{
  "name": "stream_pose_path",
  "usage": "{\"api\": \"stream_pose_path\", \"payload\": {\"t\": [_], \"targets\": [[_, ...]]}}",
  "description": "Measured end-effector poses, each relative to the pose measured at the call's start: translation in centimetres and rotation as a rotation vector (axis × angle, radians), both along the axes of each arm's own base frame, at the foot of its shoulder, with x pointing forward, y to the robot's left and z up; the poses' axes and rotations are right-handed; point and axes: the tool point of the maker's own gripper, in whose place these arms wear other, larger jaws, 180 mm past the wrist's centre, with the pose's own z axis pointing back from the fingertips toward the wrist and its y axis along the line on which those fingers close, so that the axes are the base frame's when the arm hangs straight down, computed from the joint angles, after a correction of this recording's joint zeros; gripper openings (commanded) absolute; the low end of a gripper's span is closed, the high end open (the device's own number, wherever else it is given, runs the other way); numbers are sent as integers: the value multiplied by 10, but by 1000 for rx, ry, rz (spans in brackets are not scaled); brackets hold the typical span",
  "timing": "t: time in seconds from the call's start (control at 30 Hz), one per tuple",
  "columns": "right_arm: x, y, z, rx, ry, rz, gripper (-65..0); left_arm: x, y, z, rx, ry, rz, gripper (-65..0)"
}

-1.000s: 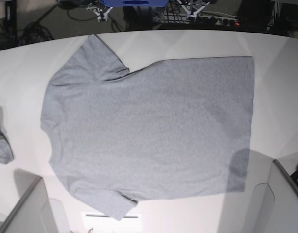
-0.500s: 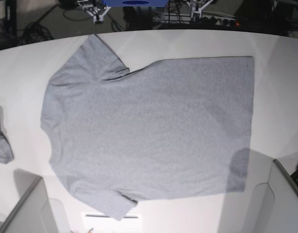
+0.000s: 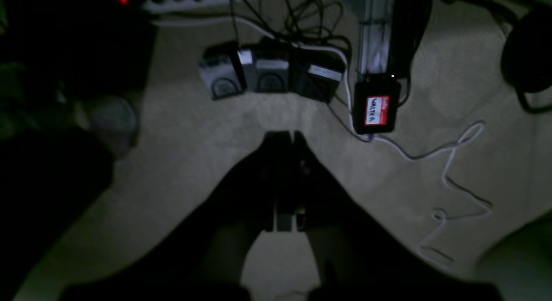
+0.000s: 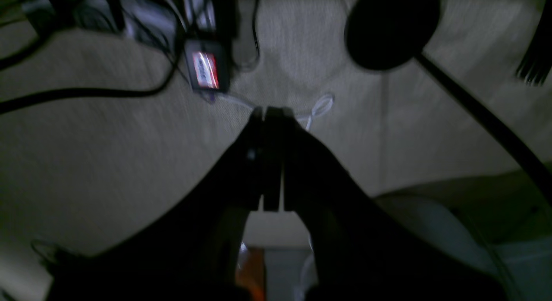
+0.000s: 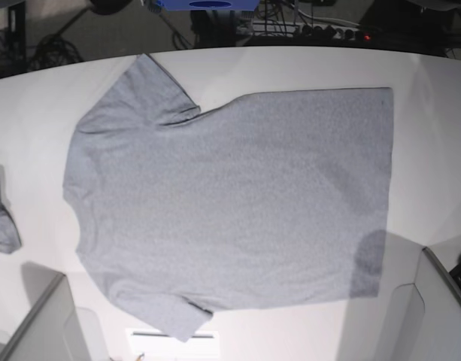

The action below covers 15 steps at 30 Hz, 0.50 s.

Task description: Fold the T-shirt properly

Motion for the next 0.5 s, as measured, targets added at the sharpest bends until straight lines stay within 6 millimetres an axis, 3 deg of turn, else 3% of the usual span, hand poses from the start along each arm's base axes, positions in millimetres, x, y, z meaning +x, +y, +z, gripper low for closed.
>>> {"api": "stream_pose_path", "payload": {"t": [0.13,0.33,0.5], "targets": [[-4,-35,26,-82,-59,-65,-650,-1,4,28,0,-113,-31,-650],[21,-65,65,-155,-195,-90,-650,-2,-2,56,-27,-197,-60,-650],[29,-81,99,-221,-266,-150,-650,18,28,97,41,-302,-43,-650]]}}
